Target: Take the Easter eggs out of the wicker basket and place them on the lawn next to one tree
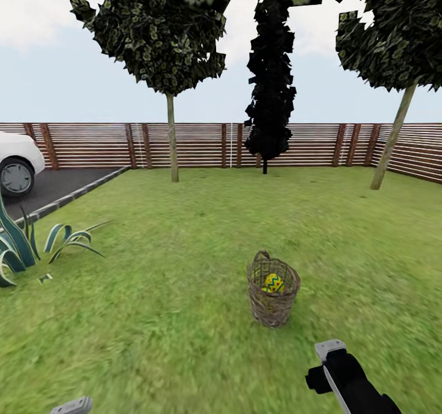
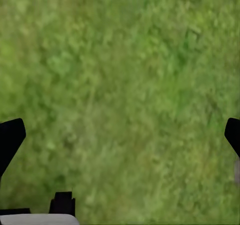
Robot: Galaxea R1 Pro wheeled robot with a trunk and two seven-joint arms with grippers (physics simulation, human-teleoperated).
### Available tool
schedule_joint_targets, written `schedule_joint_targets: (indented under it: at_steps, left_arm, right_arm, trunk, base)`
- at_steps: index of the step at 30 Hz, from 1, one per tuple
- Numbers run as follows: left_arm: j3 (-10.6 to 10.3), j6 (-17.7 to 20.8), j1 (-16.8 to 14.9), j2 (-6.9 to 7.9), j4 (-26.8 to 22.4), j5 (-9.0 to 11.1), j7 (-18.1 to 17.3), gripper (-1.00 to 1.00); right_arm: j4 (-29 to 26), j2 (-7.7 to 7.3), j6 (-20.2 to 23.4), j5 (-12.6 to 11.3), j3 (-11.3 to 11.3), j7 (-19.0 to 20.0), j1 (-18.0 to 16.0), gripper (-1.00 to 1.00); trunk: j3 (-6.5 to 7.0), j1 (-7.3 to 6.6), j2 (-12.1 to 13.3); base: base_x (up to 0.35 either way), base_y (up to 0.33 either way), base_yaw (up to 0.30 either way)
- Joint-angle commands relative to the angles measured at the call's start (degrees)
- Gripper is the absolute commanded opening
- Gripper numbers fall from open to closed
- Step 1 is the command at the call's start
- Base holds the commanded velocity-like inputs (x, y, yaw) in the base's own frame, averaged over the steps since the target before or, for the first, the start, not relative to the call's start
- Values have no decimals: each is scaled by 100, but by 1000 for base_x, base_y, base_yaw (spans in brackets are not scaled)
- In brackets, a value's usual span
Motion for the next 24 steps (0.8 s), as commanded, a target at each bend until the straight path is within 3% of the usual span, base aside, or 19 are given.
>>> schedule_joint_targets:
  at_steps: [1,18,24]
  left_arm:
    - [4,23,1,0,-9,14,-2,100]
    - [20,23,1,25,-18,34,-10,100]
    - [20,30,1,23,-19,34,-10,100]
  right_arm:
    - [-4,-4,28,30,20,1,-4,100]
    - [-4,14,25,30,31,8,-5,100]
    - [-4,16,25,30,32,9,-4,100]
  trunk:
    - [-5,4,-3]
    - [-5,4,-3]
    - [-5,4,-3]
  base:
    - [340,0,-1]
    - [340,0,0]
    - [293,160,0]
